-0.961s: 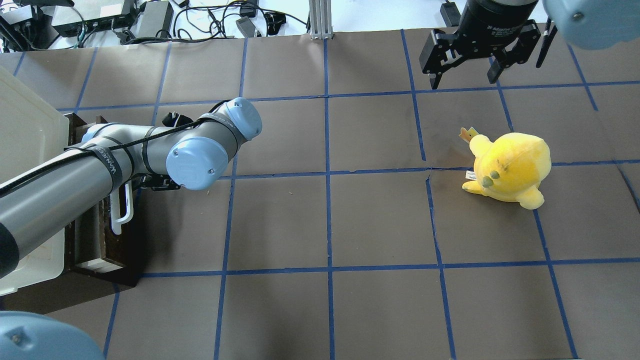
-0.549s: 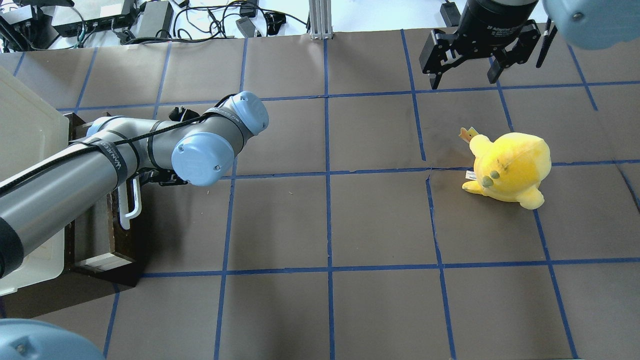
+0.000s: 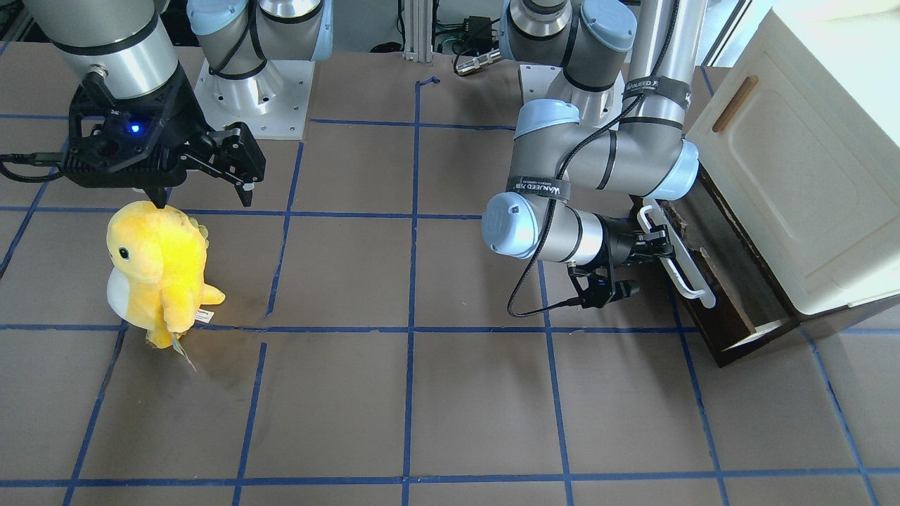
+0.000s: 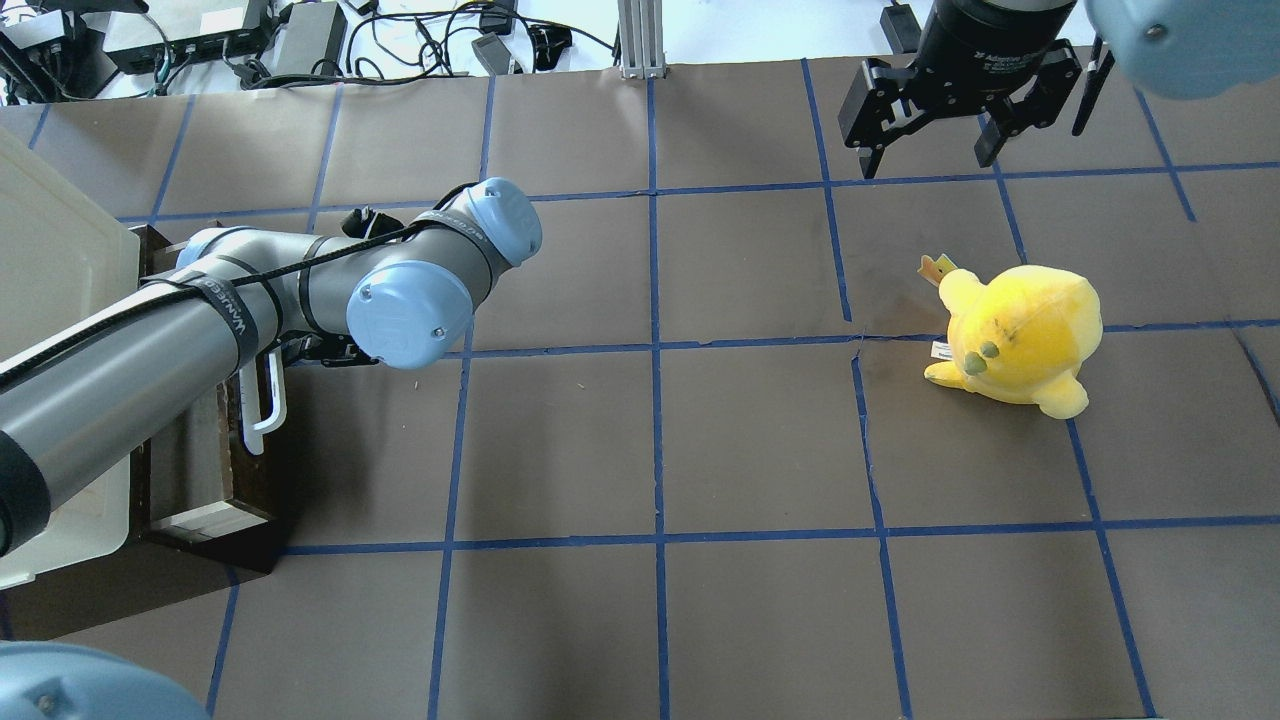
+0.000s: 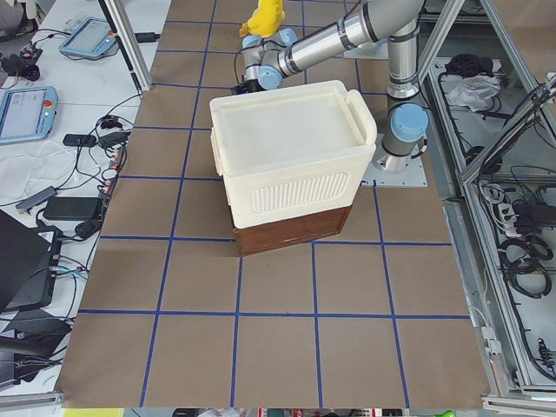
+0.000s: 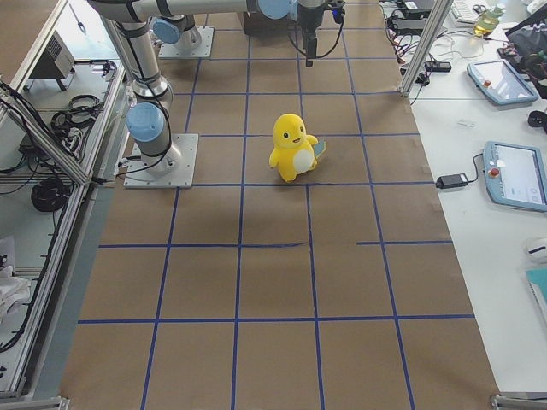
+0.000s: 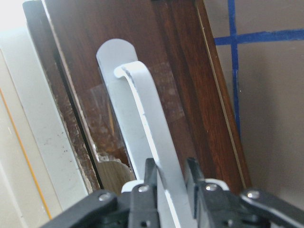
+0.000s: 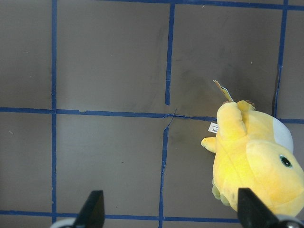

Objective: Pull drawer sideways
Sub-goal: 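Pull the handle with the left gripper, sliding the drawer out sideways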

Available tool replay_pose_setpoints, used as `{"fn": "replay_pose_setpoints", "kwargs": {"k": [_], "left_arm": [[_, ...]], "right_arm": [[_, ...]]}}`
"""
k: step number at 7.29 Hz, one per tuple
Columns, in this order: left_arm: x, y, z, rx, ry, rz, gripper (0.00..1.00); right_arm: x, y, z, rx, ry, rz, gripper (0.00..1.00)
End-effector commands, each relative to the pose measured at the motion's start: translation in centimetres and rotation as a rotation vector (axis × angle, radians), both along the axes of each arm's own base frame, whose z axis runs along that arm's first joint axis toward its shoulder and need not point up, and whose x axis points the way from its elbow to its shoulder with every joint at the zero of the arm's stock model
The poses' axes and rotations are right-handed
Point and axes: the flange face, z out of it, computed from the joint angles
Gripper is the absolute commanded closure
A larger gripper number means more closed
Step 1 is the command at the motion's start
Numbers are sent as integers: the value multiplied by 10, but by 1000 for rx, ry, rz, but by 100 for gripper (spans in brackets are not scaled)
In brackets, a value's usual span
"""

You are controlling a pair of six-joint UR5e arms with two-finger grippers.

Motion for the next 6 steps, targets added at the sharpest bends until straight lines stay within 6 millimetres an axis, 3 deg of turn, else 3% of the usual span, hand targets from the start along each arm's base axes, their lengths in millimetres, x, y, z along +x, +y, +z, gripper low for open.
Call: {"fn": "replay_pose_setpoints", "kwargs": {"k": [1, 6], "left_arm": [[-1, 1, -1, 3, 6, 2, 69], [-15, -1, -2, -3, 27, -8, 69]], "right_arm": [[0, 0, 0, 0, 0, 0, 0], [0, 0, 0, 0, 0, 0, 0]]}}
